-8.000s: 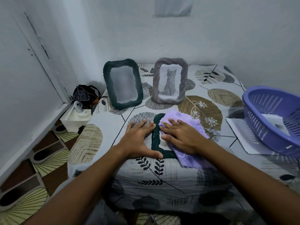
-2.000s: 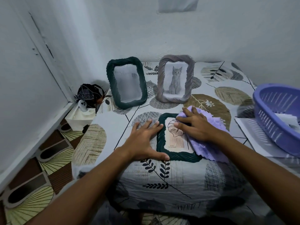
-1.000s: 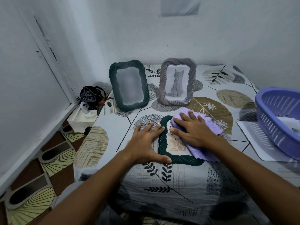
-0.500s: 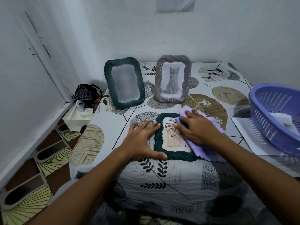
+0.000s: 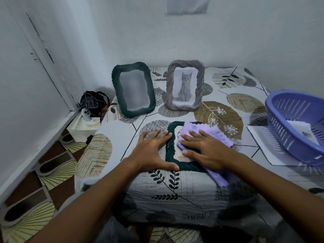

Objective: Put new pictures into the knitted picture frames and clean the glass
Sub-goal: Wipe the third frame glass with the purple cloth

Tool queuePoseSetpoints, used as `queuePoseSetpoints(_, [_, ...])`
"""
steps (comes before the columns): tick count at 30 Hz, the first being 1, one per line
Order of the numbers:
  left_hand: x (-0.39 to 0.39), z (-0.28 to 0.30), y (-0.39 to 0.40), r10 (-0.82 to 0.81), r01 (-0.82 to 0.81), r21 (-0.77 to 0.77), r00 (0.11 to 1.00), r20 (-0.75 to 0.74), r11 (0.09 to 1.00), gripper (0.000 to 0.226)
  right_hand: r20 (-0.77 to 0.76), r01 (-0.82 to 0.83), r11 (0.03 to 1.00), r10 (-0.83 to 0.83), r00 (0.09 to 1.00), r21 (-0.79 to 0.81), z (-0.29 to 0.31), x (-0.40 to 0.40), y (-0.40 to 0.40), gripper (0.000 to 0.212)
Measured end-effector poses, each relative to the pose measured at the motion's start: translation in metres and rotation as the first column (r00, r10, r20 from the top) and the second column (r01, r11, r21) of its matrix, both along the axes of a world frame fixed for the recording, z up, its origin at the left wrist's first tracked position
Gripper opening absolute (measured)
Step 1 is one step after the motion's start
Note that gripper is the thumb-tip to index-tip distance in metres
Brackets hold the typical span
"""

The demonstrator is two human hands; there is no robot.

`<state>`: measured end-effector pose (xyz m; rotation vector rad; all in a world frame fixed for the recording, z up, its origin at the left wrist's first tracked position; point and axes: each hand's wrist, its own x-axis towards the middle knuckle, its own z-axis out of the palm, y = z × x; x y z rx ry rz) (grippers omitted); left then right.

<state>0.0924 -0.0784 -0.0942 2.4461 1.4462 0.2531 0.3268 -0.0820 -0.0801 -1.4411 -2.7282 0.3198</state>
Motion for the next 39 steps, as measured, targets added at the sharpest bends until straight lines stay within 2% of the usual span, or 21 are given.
queuePoseSetpoints(3, [0.0,0.001,0.0,-0.002,0.002,-0.018,1.0,0.007,1.0,0.123,0.072,-0.034,0.997,0.029,0.997,0.062,0.005,0.02,-0.011,0.092])
queuePoseSetpoints(6, [0.0,0.001,-0.001,-0.004,0.004,-0.026,1.0,0.013,1.0,0.123,0.141,0.025,0.992,-0.043,0.989,0.122,0.008,0.018,-0.003,0.097])
queuePoseSetpoints(9, [0.0,0.002,-0.002,-0.004,0.005,-0.036,1.0,0.016,0.999,0.123,0.11,0.119,0.985,-0.133,0.985,0.125,0.011,0.0,0.016,0.104])
queuePoseSetpoints(11, [0.001,0.002,-0.002,-0.006,0.006,-0.035,1.0,0.003,0.999,0.123,0.059,0.139,0.988,-0.143,0.988,0.073,0.009,-0.01,0.023,0.094])
queuePoseSetpoints(13, [0.001,0.001,-0.001,-0.003,0.003,-0.03,1.0,0.005,1.0,0.123,0.02,0.111,0.994,-0.112,0.994,0.009,0.005,-0.016,0.021,0.085])
queuePoseSetpoints(15, [0.0,0.001,-0.001,-0.001,0.002,-0.02,1.0,0.006,1.0,0.123,-0.026,0.044,0.999,-0.045,0.999,-0.028,-0.001,-0.016,0.012,0.086])
queuePoseSetpoints(17, [0.0,0.0,0.0,-0.001,0.001,-0.014,1.0,0.005,1.0,0.124,-0.088,-0.037,0.999,0.034,0.996,-0.037,-0.003,-0.01,0.0,0.087])
queuePoseSetpoints(19, [-0.001,0.0,0.0,0.0,0.0,-0.021,1.0,0.017,1.0,0.124,-0.131,-0.119,0.993,0.115,0.985,-0.023,-0.002,0.004,-0.011,0.077])
queuePoseSetpoints(21, [-0.001,0.001,-0.001,0.004,-0.003,-0.038,0.999,0.033,0.999,0.123,-0.142,-0.142,0.99,0.139,0.98,-0.009,0.002,0.018,-0.015,0.075])
queuePoseSetpoints(26, [0.001,0.002,-0.003,0.002,0.001,-0.059,0.999,0.037,0.998,0.124,-0.007,-0.055,0.996,0.056,0.998,0.064,0.01,0.03,0.004,0.089])
queuePoseSetpoints(30, [0.001,0.001,-0.002,0.001,0.001,-0.056,0.999,0.042,0.998,0.124,0.0,0.035,0.997,-0.035,0.999,0.072,0.004,0.012,0.021,0.102])
queuePoseSetpoints(36, [0.0,0.001,-0.001,0.012,-0.011,-0.035,0.999,0.043,0.999,0.125,-0.161,-0.115,0.993,0.111,0.981,-0.02,-0.005,-0.004,-0.004,0.078])
queuePoseSetpoints(39, [0.0,0.0,-0.001,0.011,-0.01,-0.036,0.999,0.035,0.999,0.126,-0.243,-0.193,0.98,0.197,0.95,0.041,-0.007,0.017,-0.022,0.067])
